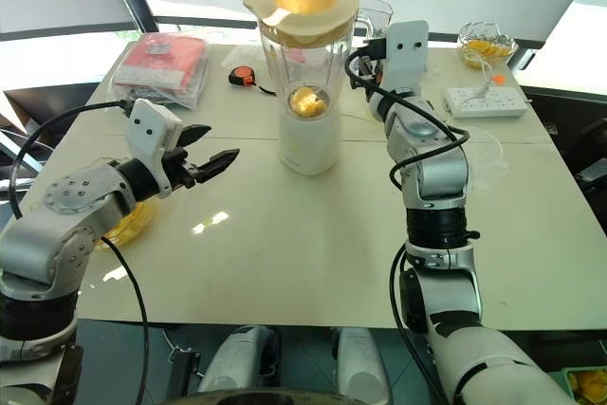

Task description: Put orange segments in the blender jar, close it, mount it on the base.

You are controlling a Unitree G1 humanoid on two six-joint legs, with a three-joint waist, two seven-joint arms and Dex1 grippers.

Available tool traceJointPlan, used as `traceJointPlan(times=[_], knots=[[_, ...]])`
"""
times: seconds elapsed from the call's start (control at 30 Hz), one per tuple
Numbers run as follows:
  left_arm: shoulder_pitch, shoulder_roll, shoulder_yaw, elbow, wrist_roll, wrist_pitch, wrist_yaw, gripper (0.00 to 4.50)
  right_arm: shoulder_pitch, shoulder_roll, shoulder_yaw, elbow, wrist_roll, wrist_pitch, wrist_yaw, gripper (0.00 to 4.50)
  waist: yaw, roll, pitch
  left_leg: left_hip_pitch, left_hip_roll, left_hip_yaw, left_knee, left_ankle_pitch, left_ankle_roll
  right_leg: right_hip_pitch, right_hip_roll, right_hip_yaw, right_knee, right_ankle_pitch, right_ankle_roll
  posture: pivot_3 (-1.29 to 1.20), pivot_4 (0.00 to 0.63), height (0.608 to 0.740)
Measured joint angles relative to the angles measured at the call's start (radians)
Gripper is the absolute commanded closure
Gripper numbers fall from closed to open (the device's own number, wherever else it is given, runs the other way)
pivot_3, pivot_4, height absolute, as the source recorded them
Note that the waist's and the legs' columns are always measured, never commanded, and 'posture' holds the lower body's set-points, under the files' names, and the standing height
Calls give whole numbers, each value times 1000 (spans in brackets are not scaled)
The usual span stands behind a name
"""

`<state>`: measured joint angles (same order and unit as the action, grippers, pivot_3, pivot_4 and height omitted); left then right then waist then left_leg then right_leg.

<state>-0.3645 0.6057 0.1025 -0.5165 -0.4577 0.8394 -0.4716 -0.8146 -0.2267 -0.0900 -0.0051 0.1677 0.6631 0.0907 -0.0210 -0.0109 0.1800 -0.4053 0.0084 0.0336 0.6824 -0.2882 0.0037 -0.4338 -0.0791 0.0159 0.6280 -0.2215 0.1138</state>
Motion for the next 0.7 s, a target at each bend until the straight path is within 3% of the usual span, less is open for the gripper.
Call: traceJointPlan(times=[0.43, 0.53, 0.67, 0.7], knots=[[1, -2, -2, 5, 12, -4, 1, 944, -33, -7, -11, 86, -6, -35, 29, 3699, -1, 0, 0, 6, 0, 0, 0, 0, 0, 5, 0, 0, 0, 0, 0, 0, 150, 740], [7, -2, -3, 5, 16, -8, 1, 914, -39, -7, -10, 106, -7, -28, 35, 2315, -1, 0, 0, 6, 1, 0, 0, 0, 0, 5, 0, 0, 0, 0, 0, 0, 150, 740], [16, -4, -12, 5, 31, -20, 1, 914, -23, -4, 14, 176, -25, -12, 38, 151, -1, 1, 1, 5, 1, 0, 0, 0, 0, 4, 0, 1, 0, 0, -1, 0, 150, 740], [16, -8, -12, 5, 33, -21, 2, 914, -23, -7, 13, 177, -29, -13, 38, 29, -1, 1, 1, 4, 1, 0, 0, 0, 0, 4, 0, 1, 0, 0, 0, 0, 150, 740]])
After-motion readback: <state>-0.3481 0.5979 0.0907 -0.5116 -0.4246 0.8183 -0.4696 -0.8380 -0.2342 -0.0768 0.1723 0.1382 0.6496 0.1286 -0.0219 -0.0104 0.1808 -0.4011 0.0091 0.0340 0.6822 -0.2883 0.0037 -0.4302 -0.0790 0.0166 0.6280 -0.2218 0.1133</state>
